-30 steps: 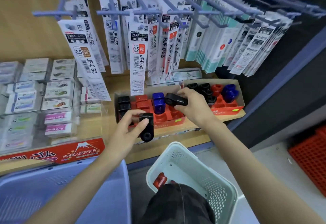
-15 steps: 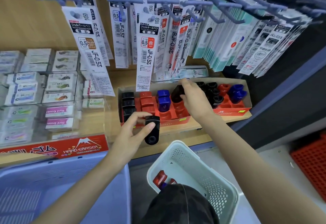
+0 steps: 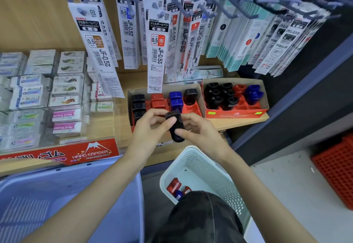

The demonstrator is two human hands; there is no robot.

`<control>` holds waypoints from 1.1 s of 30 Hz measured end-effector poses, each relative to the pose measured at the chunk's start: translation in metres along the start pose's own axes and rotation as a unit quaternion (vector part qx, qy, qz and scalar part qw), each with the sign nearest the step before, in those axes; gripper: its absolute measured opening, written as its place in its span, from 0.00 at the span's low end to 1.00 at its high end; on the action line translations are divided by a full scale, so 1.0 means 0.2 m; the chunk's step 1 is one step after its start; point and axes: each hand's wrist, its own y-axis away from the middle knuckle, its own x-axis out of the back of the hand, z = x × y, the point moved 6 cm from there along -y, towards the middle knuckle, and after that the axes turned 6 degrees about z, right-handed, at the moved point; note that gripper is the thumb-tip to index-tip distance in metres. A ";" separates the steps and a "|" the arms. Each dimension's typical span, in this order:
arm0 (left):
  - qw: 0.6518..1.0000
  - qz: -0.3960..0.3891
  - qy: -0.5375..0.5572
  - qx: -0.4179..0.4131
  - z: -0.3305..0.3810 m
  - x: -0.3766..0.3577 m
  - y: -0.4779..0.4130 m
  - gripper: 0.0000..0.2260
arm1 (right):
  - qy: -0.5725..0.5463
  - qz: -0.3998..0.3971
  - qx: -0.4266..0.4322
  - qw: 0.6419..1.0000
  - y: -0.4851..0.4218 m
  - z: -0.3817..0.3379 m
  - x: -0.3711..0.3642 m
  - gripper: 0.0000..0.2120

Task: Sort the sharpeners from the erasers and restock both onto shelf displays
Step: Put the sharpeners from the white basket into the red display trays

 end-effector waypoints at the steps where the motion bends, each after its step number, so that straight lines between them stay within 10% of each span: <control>1: 1.000 0.002 -0.009 0.003 0.00 -0.01 0.00 0.11 | 0.003 0.004 0.002 1.000 0.00 0.00 0.00 0.18; 5: 0.983 -0.023 -0.157 -0.088 -0.01 -0.04 0.03 0.16 | -0.027 0.120 0.019 0.992 -0.03 -0.02 0.16 0.23; 11: 0.830 -0.065 -0.488 -0.263 -0.16 -0.14 0.07 0.27 | 0.135 0.155 0.066 0.977 -0.21 -0.04 0.27 0.20; 20: 0.817 -0.051 -0.479 -0.316 -0.23 -0.13 0.07 0.24 | 0.219 0.165 0.064 0.960 -0.30 0.10 0.28 0.17; 29: 0.826 -0.038 -0.451 -0.335 -0.22 -0.12 0.08 0.24 | 0.465 0.192 0.215 0.837 -0.29 0.08 0.27 0.12; 33: 0.822 -0.070 -0.411 -0.389 -0.22 -0.16 0.18 0.16 | 0.394 0.200 0.229 0.867 -0.11 0.03 0.29 0.14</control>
